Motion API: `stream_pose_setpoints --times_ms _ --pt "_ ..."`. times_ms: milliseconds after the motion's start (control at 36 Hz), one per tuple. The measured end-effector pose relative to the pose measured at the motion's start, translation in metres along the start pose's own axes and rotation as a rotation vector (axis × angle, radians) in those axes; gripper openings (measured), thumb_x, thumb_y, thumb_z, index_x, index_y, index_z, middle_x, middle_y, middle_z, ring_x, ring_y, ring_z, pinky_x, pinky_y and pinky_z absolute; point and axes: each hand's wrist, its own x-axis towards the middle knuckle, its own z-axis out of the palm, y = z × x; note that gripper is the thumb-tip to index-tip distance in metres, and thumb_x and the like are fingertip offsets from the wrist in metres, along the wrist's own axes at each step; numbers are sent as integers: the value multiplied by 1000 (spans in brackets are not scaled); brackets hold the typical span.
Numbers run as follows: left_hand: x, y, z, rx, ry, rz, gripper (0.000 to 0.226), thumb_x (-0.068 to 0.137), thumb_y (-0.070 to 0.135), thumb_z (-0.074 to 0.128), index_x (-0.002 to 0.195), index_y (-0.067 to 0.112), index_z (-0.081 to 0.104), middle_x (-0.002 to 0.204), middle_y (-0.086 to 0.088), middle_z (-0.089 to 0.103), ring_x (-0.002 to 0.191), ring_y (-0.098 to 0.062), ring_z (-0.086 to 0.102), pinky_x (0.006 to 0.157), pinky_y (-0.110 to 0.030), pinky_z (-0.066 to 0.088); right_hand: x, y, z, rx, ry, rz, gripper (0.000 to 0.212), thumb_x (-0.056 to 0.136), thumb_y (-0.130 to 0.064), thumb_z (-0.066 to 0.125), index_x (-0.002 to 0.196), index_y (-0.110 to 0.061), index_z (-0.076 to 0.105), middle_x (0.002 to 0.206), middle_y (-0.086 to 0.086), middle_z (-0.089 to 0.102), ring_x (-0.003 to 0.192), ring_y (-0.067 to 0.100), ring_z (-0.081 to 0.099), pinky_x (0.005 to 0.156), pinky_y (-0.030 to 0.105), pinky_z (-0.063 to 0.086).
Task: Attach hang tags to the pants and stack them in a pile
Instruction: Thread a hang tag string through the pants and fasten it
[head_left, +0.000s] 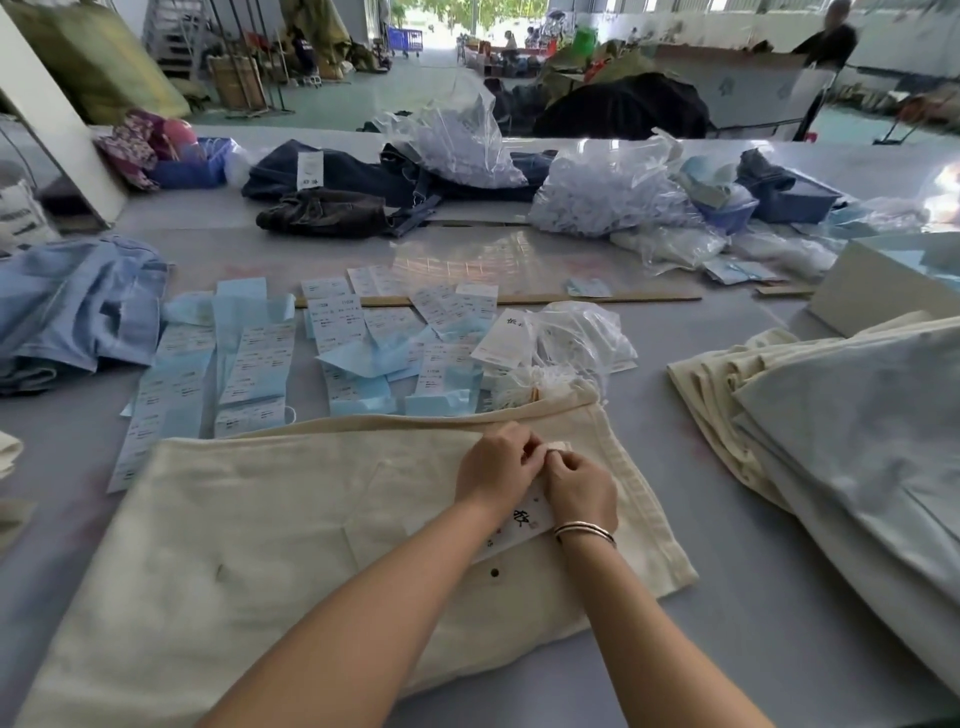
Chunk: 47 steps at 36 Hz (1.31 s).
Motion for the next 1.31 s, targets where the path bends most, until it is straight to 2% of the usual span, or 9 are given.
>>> stream_pose_setpoints --times_ms 278,472,556,667,750,889,1056,1167,1306 --pt "1 -9 -4 -367 -132 -192 24 95 22 58 117 16 65 99 -5 71 93 -16 63 81 -18 44 -9 4 4 115 29 -60 25 90 -38 56 68 -30 63 67 -4 60 68 16 56 57 28 35" --pt "13 -9 -4 -368 -199 -313 5 89 24 66 91 19 68 90 2 68 86 -13 60 83 -26 49 -10 5 5 97 17 -112 19 91 -37 57 79 -29 70 71 -4 63 70 16 58 58 28 37" --pt "16 -9 -3 -455 -198 -394 8 93 21 61 85 18 62 84 3 67 78 -12 60 81 -28 52 -11 6 2 165 -10 -151 19 89 -23 58 73 -27 66 64 -6 61 64 13 55 55 26 38" --pt "17 -8 -7 -626 -96 -511 12 98 21 53 88 17 59 84 3 68 66 -6 59 65 -19 49 -12 13 -10 432 -107 -25 24 85 4 50 96 -10 67 69 -1 63 58 6 55 57 17 43" --pt "15 -7 -14 -685 -40 -496 13 99 21 50 87 19 56 86 3 66 63 -1 60 54 -11 45 -12 13 -22 643 -233 60 24 89 9 47 92 -9 63 67 4 66 48 0 55 49 12 44" --pt "14 1 -24 -817 -116 -374 12 102 19 44 92 16 51 90 1 71 66 -5 64 65 -19 51 -7 12 -43 942 -371 149 22 91 6 49 96 -6 67 70 5 73 45 5 53 42 13 35" --pt "8 7 -28 -714 -259 -182 8 96 13 55 89 17 56 75 3 65 61 -1 60 66 -17 50 -4 1 -54 1119 -569 148 33 75 2 52 106 -1 65 96 17 73 66 18 68 55 21 52" --pt "1 2 -28 -793 -237 -168 7 96 10 56 96 16 55 76 1 68 69 -6 63 71 -20 52 -4 -2 -50 1102 -519 123 29 75 1 60 104 1 64 93 20 72 72 20 70 69 24 58" --pt "-12 -6 -23 -725 -220 -171 16 93 9 59 98 22 52 80 3 71 80 -12 67 83 -31 53 -7 8 -38 982 -350 57 17 83 -8 65 99 -2 69 83 14 74 64 14 65 60 20 52"
